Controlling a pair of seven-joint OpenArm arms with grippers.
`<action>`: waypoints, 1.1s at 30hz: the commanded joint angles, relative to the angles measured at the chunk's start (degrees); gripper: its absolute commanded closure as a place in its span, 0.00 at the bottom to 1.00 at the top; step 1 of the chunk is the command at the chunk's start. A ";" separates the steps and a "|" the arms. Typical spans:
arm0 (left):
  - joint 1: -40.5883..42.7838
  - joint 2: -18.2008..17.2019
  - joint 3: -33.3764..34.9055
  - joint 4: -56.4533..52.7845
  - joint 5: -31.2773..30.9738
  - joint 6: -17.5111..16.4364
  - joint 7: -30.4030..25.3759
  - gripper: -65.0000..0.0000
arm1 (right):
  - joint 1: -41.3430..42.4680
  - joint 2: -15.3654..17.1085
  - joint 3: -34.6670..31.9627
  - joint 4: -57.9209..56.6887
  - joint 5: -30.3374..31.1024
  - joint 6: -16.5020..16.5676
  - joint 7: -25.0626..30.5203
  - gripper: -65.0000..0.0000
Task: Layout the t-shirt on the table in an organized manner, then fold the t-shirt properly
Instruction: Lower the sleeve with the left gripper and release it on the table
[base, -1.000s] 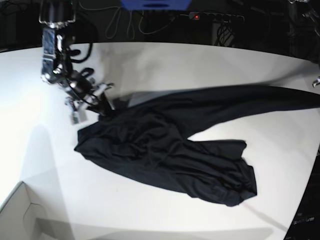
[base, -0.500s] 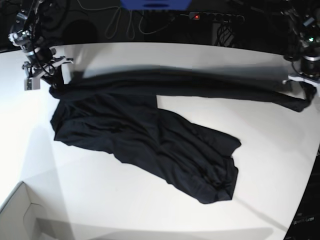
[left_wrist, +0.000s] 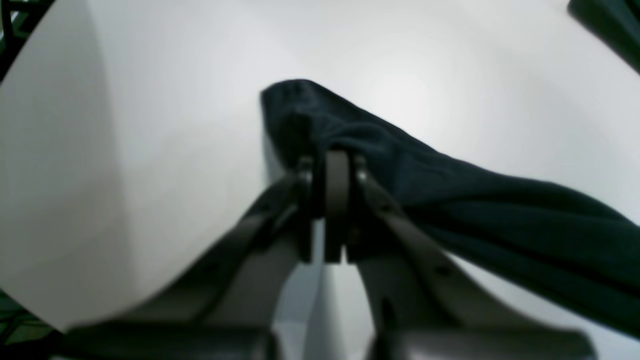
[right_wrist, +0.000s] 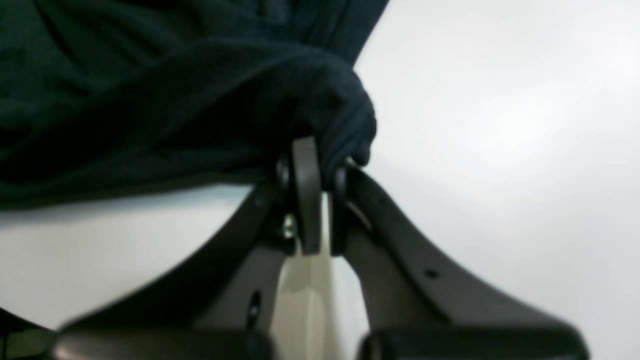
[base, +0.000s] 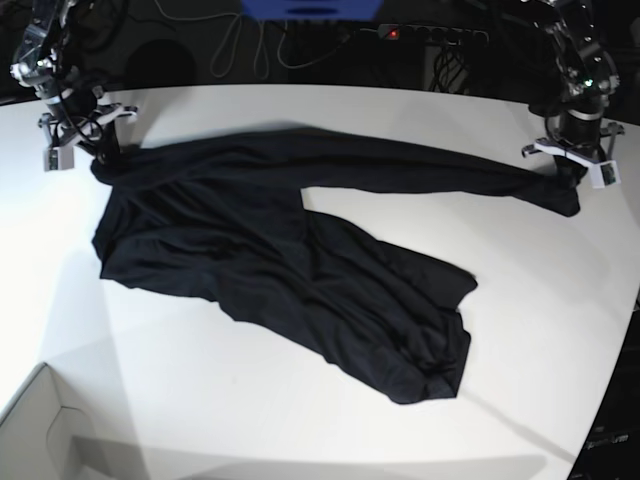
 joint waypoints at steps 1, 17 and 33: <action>0.21 -0.93 -0.19 0.93 -0.32 0.02 -1.20 0.89 | -0.78 0.69 0.15 1.07 0.64 0.36 0.95 0.98; -6.12 2.32 3.42 9.98 -10.35 0.37 -1.29 0.50 | -0.95 -2.04 6.92 4.94 0.82 0.36 0.95 0.65; -26.16 3.73 18.36 -19.64 -4.72 0.81 -1.73 0.50 | -1.04 -1.78 7.36 4.94 0.64 0.36 0.95 0.65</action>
